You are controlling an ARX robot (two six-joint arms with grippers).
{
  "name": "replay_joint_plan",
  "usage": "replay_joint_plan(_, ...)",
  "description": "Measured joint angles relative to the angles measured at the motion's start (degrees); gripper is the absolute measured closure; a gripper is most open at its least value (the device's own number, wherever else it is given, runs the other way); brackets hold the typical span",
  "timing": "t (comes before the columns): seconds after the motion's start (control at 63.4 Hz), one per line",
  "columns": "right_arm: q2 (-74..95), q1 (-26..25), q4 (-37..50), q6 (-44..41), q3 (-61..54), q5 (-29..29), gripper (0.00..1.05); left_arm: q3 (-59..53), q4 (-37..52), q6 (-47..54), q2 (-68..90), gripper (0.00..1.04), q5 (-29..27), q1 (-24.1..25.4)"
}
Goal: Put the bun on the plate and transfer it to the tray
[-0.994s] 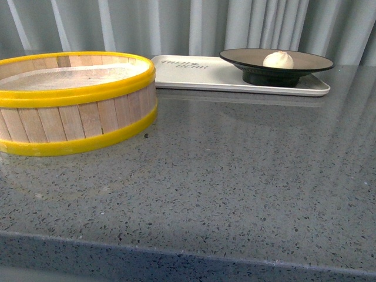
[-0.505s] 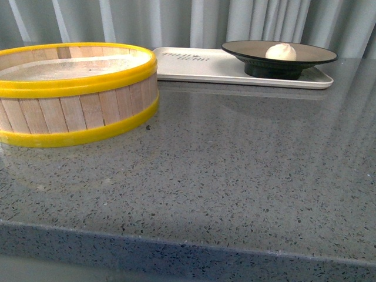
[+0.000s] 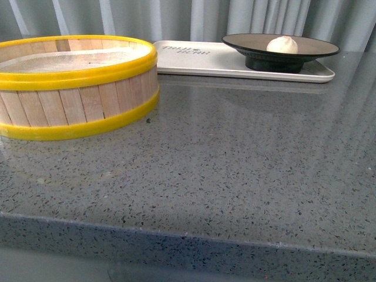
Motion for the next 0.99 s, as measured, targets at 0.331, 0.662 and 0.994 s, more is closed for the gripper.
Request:
replay_joint_plan(0.331, -6.8, 0.0, -6.4, 0.0, 0.0, 0.0, 1.03, 0.0, 0.0, 0.0, 0.0, 0.07, 0.0, 0.0)
replay_joint_plan(0.662, -6.8, 0.0, -6.4, -0.1, 0.0, 0.0, 0.86, 0.0, 0.0, 0.0, 0.0, 0.07, 0.0, 0.0)
replay_joint_plan(0.994, -6.8, 0.0, -6.4, -0.1, 0.0, 0.0, 0.26, 0.0, 0.0, 0.0, 0.0, 0.07, 0.0, 0.0)
